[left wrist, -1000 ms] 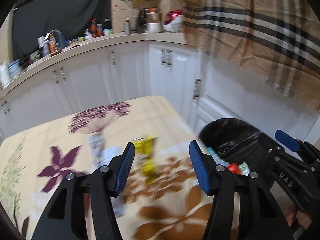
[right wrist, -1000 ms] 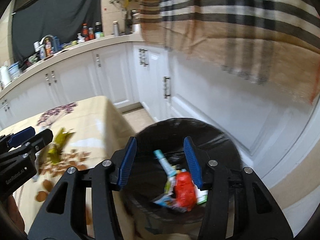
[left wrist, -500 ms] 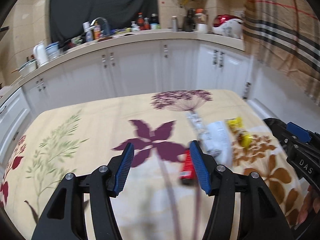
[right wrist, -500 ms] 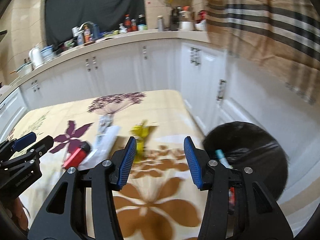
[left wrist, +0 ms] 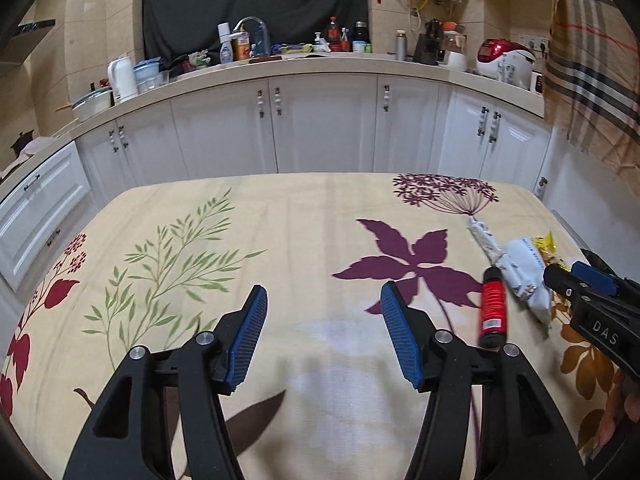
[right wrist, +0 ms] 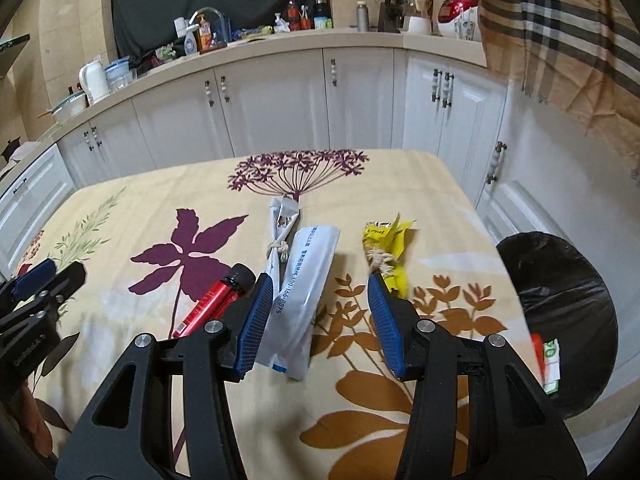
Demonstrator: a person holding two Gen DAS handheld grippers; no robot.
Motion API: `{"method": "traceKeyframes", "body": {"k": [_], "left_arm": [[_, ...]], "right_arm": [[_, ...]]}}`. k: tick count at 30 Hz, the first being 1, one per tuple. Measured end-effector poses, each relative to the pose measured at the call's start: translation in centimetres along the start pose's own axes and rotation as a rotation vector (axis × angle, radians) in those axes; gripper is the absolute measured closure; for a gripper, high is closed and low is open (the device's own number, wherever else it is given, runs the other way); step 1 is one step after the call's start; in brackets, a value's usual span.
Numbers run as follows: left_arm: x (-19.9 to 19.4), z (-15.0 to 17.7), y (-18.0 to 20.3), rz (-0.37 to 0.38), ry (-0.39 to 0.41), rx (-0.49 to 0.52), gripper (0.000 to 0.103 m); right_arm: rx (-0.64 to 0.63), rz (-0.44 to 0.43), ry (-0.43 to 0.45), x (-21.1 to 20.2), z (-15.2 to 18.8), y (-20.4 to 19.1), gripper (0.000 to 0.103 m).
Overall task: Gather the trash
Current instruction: 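Swing both grippers back to the table and grasp the white packet with the right, then grasp the red spray can with the left gripper while the right holds the packet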
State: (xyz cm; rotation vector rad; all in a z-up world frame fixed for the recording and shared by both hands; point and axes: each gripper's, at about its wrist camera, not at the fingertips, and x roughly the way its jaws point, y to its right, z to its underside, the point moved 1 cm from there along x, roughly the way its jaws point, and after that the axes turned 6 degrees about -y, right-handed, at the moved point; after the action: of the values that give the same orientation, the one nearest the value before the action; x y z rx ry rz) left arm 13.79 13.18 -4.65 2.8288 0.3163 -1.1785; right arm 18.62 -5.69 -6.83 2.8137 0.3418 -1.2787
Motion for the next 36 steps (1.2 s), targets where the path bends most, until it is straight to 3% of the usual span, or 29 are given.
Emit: {"method": "traceKeyframes", "body": {"k": [6,10,20,36], "left_arm": [[0.5,0.1,-1.1,0.0,-0.008,-0.011,0.043],[0.9,0.1,-1.3,0.01,-0.018,-0.017,0.043],[1.1,0.2,-0.3,0.043,-0.027,-0.004,0.043],[0.6,0.2,5.1,0.157,-0.038,0.059,0.043]], "right_arm": [[0.005,0.004,-0.043,1.3,-0.1,-0.4,0.058],[0.0,-0.013,-0.07,1.8,0.0,-0.6,0.074],[-0.005,-0.028,-0.083,2.1,-0.1,-0.7,0.081],[-0.017,0.016,0.009,-1.9,0.1,1.5,0.082]]}}
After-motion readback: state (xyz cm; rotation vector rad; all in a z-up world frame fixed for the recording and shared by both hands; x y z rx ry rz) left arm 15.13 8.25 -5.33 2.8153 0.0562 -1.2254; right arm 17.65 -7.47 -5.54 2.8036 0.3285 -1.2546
